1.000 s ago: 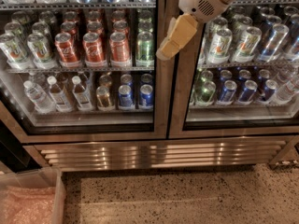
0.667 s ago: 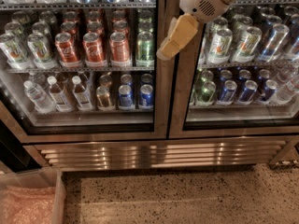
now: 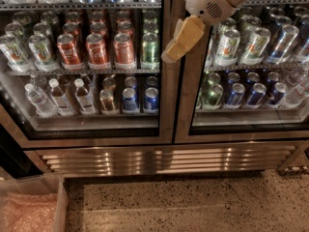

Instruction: Open left fridge door

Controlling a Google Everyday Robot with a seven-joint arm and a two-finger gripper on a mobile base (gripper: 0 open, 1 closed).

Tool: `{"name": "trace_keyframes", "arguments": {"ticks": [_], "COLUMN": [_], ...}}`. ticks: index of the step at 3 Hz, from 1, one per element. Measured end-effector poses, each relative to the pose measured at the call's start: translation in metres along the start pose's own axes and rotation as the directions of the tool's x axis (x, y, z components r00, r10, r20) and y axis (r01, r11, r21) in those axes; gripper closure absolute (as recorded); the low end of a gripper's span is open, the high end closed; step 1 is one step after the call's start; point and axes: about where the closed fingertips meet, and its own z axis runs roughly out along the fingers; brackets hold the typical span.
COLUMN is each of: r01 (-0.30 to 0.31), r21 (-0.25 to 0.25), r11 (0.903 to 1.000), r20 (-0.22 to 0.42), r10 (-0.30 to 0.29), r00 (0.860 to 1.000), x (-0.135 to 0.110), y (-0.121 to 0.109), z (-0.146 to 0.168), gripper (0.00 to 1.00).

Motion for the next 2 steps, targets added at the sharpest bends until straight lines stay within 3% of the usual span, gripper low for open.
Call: {"name": "trace_keyframes", "arguments": {"ticks": [2], "r01": [0.013], "r21": [-0.008], "r11": [0.9999], "r20": [0.022], "r10": [-0.012], "r00": [1.000], "x": [-0.0006], "y": [-0.0003], "z": [-0.0015], "gripper": [0.00]}}
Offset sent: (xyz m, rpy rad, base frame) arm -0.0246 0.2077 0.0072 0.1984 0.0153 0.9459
